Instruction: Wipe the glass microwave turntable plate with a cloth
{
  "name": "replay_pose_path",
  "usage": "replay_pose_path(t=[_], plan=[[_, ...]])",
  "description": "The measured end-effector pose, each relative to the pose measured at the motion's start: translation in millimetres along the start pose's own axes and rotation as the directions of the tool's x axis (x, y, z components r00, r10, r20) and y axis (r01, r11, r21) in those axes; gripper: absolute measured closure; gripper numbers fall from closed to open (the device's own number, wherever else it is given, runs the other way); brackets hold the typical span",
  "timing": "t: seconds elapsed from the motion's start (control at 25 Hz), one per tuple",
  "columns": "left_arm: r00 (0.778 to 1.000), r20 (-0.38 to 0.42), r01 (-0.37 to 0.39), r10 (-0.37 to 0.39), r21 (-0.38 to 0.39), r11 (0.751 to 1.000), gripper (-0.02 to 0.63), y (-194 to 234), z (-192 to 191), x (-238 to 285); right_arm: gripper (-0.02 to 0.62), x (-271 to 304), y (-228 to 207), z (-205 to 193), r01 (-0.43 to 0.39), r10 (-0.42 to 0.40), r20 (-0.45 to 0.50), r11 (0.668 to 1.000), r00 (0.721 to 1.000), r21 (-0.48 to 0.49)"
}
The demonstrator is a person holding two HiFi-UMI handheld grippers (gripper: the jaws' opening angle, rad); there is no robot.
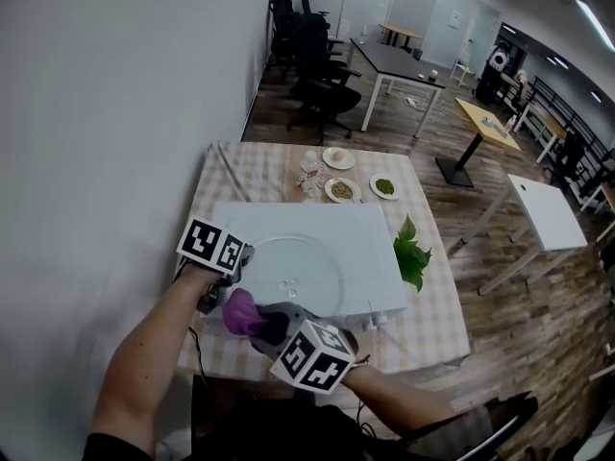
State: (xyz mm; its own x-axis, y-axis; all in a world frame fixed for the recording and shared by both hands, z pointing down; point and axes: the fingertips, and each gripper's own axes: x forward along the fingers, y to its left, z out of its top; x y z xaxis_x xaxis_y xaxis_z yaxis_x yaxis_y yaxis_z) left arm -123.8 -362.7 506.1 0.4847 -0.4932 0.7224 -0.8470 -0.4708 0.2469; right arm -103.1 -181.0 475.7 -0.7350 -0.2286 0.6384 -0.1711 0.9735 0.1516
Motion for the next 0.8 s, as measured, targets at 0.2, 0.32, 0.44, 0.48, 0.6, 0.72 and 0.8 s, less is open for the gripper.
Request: replay_pose_path(t=[0.2,0.32,0.44,0.48,0.6,0.72,0.8], plan=[[1.0,0.004,-0.005,0.005,0.013,1.0,0.543,-1,1,3,0.474,-15,-9,-18,0.018,-0.017,-0.008,0.999,1.0,0.042],[1.0,-0.004,0.01,-0.01,0.007,1.0,0.545,-2,2,4,0.474,-24,-15,-28,0.037,-0.036,-0.016,0.997,0.999,0.062],[1.0,-0.003,0.007,-0.007,0.012,1.0,0.545,-1,2,4,0.474,-33,-20,-36,0.052,-0.051,-0.019,0.996,0.999,0.07],[1.0,-0.002,0.007,-0.007,0.012,1.0,0.545,-1,3,5,0.474,-36,-22,-38,0.055,-0.055,-0.014,0.996,0.998,0.069],[1.0,-0.007,0.018,-0.018,0.011,1.0,0.545,-3,3,6,0.474,-46,-26,-47,0.074,-0.074,-0.001,0.995,0.997,0.069],[1.0,-0.008,0.018,-0.018,0.016,1.0,0.545,-6,2,5,0.474,-57,-31,-57,0.096,-0.095,-0.01,0.992,0.995,0.087],[1.0,-0.005,0.014,-0.014,0.02,1.0,0.545,-6,2,5,0.474,-63,-37,-63,0.112,-0.111,-0.017,0.988,0.994,0.11]])
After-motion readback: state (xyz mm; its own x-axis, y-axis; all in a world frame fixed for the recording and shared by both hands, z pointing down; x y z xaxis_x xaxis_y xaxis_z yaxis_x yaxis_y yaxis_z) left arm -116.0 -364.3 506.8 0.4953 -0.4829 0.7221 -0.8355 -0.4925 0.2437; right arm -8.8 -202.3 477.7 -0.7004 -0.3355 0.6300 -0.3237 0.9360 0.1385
